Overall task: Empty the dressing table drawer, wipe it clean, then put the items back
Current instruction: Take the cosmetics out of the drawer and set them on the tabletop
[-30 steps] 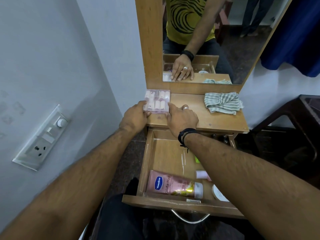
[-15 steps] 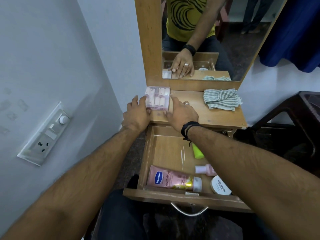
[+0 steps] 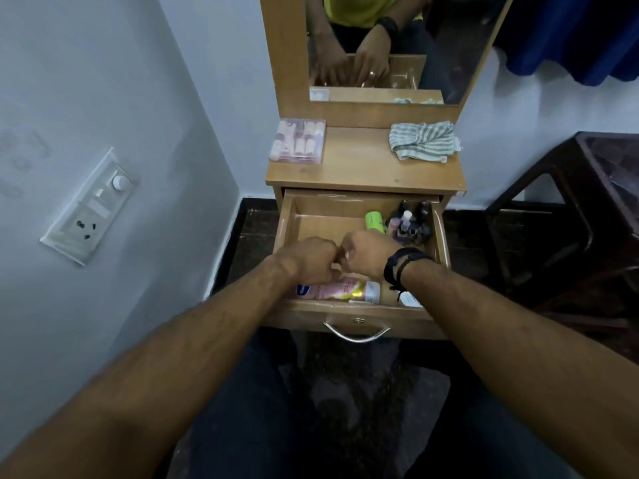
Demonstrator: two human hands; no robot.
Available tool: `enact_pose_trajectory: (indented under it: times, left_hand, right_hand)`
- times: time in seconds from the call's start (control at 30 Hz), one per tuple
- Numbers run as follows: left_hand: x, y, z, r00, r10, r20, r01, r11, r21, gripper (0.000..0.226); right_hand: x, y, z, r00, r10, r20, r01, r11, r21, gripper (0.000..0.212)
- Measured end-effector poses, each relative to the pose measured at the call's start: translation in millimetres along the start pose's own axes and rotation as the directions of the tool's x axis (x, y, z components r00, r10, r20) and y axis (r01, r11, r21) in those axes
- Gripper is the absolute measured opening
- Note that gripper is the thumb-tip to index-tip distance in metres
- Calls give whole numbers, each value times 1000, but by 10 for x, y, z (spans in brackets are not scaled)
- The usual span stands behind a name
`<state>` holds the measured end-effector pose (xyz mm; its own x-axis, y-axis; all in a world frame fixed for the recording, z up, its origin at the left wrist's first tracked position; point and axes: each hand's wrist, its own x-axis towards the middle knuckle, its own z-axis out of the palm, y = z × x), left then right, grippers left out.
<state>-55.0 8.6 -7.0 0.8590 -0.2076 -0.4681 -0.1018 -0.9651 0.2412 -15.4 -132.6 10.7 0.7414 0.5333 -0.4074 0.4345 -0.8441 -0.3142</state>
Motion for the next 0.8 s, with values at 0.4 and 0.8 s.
enact_pose_trajectory:
  times: [0.4, 0.8]
  left_hand:
    - [-15, 166, 94, 986, -83, 145, 74, 995, 67, 44]
    - [-244, 134, -507, 991, 31, -132, 2, 970, 245, 30]
  right_hand:
    - [-131, 108, 277, 982, 108, 152, -96, 992, -86, 25]
    - [-145, 164, -65, 999, -37, 15, 37, 999, 32, 30]
